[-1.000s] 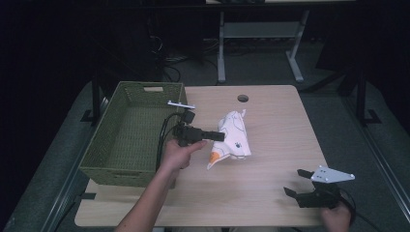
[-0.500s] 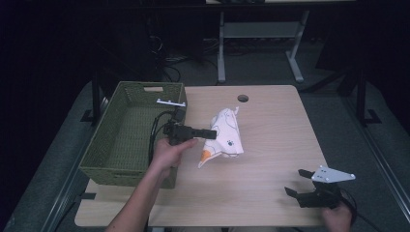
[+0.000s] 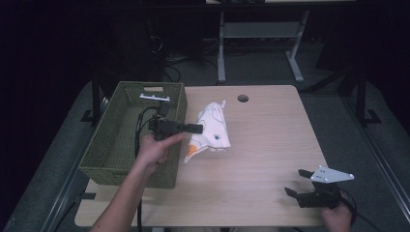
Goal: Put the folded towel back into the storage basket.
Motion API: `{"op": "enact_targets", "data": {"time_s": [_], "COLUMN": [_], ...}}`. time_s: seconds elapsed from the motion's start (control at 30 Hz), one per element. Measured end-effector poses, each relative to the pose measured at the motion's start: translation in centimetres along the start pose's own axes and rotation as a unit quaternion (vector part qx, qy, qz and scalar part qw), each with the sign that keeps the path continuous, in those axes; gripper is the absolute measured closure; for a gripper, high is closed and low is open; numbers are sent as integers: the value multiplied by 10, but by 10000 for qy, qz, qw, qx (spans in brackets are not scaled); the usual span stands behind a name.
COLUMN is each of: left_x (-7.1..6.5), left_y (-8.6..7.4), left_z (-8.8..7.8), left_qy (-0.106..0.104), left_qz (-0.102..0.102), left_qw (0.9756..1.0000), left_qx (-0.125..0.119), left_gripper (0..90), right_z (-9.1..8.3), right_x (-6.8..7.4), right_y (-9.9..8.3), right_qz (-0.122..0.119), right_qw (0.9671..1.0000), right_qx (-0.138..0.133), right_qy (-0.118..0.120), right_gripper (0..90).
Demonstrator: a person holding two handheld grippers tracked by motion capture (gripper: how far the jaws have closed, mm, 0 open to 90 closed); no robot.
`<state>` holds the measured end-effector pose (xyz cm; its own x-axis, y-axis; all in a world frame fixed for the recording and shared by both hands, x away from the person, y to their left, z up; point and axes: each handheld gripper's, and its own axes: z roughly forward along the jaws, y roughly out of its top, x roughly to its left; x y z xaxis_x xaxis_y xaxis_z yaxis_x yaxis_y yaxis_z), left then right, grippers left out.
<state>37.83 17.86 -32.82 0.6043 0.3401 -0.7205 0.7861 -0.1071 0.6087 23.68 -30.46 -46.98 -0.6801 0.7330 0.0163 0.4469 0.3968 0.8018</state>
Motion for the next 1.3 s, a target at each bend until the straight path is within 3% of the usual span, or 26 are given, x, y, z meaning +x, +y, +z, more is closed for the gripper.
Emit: {"op": "enact_targets", "data": {"time_s": [0.23,0.47,1.3], "left_x": [-1,0,23], "left_y": [6,10,10], "left_z": [-24,-38,-103], "left_qy": [105,184,535], "left_qz": [-3,47,-134], "left_qw": [9999,9998,9976], "left_qx": [-109,-100,-412], "left_gripper": [811,813,812], "right_z": [1,0,2], "right_x": [-1,-2,-1], "right_y": [0,-1,0], "right_qz": [18,90,62], "right_qw": [10000,9999,10000], "right_qx": [45,15,59], "right_qy": [-34,-79,-34], "right_gripper": [142,142,141]}}
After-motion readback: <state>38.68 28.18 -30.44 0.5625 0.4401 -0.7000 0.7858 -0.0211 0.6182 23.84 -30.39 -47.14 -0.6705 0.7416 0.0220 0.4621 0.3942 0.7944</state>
